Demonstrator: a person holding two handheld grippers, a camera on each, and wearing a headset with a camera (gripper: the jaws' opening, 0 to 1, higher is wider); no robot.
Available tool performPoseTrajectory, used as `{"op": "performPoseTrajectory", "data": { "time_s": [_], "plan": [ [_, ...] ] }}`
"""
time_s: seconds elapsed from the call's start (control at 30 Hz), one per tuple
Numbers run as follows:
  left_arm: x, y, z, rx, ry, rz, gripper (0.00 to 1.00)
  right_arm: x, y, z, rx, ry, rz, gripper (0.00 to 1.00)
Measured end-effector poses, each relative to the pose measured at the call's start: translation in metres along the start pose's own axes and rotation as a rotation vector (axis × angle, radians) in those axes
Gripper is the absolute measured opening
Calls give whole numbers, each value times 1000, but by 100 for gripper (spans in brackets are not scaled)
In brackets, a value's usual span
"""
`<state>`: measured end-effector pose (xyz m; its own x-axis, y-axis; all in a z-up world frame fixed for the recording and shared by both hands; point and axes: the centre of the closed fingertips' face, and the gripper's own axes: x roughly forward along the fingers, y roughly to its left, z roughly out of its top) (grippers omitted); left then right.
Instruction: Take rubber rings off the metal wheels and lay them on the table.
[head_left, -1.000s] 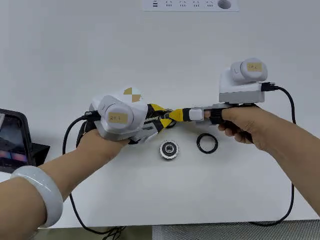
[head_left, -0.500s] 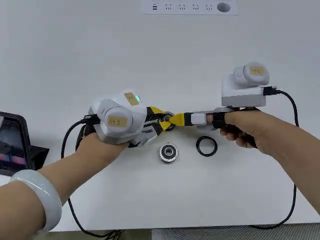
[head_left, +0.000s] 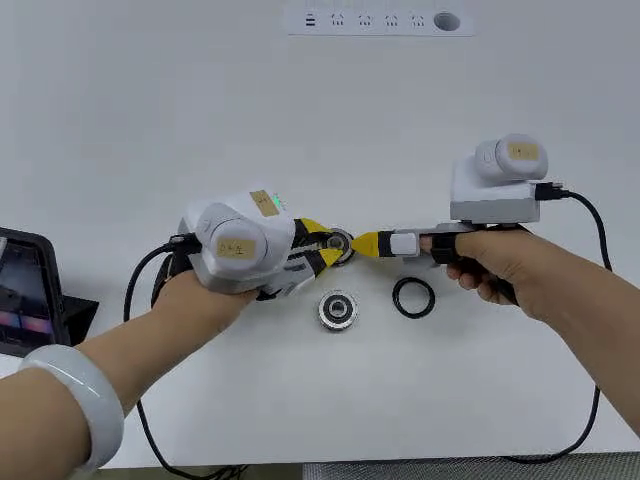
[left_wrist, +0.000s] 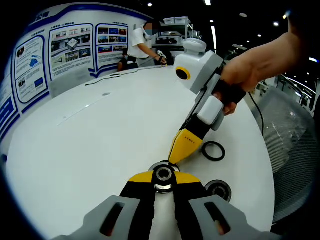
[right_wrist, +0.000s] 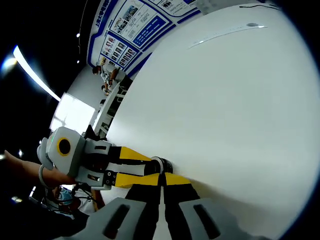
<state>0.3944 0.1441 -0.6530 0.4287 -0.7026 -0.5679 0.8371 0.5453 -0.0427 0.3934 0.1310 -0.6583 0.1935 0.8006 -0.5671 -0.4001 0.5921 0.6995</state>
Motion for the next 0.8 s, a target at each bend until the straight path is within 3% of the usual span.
{"op": "performPoseTrajectory", "data": {
  "time_s": [0.8],
  "plan": [
    [0, 1, 0, -7, -1, 0, 13, 1, 13, 5, -37, -14, 10, 1]
  ]
}}
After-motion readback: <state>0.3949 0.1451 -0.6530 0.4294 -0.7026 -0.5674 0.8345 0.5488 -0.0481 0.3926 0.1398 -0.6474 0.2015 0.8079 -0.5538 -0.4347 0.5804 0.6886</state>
